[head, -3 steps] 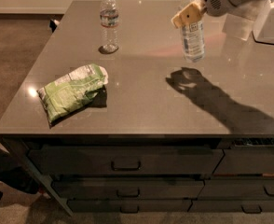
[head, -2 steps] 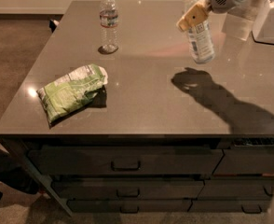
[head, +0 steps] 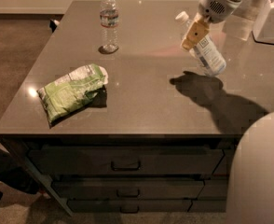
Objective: Knock blue plastic bottle over
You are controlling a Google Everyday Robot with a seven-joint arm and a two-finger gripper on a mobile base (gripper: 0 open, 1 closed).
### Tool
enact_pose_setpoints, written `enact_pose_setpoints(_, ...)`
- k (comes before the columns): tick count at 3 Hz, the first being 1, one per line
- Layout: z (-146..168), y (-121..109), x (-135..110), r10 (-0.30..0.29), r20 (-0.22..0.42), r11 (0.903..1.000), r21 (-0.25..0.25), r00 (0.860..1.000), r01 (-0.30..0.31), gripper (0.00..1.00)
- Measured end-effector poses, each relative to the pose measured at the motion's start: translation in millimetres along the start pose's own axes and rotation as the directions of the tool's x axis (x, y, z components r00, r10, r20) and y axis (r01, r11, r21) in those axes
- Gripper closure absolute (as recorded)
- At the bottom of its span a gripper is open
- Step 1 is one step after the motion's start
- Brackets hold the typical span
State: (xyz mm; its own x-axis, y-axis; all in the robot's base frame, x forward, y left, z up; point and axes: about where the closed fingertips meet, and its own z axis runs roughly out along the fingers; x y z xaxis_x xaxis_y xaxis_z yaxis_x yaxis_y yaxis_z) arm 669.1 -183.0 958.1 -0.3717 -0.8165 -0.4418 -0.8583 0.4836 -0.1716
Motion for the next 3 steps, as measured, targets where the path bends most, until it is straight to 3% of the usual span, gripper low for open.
enact_pose_setpoints(1,11,16,1,-0.101,-0.066,0.9937,-0.056,0.993,0.098,0.82)
enact_pose_setpoints(2,27,33,1,-0.197,-0.101,0.9763,-0.11,0.975,0.186,0.51)
enact_pose_setpoints(3,38,42,1,-0.241,-0.101,0.9648,-0.133,0.965,0.227,0.28)
